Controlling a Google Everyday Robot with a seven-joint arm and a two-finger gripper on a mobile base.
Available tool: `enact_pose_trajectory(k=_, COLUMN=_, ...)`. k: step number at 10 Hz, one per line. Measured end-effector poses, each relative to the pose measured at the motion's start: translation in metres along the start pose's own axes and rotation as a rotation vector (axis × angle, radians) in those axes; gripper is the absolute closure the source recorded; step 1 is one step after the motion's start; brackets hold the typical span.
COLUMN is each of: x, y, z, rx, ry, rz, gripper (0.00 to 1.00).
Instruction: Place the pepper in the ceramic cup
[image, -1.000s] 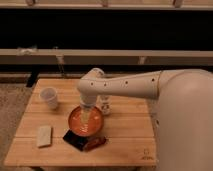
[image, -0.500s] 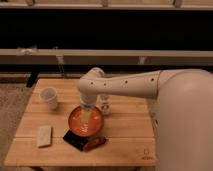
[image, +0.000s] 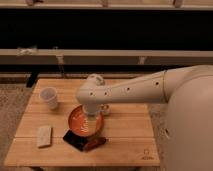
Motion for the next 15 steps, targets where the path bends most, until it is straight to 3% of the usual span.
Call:
enact_pose_trajectory(k=2, x=0.018, y=0.035, z=-0.001, rx=0.014, ry=0.023, rz=0.055, gripper=0.20)
enact_pose_trajectory(k=5, x=0.034, y=0.066, z=0.010, rx=0.003, ry=0.045, rz=0.130, gripper=0.20)
enact_pose_trajectory(k=10, x=0.059, y=0.077, z=0.062, rx=-0.079, ry=0.056, rz=0.219, gripper=0.20)
enact_pose_trajectory(k=15, x=0.058, y=0.078, z=0.087, rx=-0.135, ry=0.058, rz=0.220, gripper=0.20)
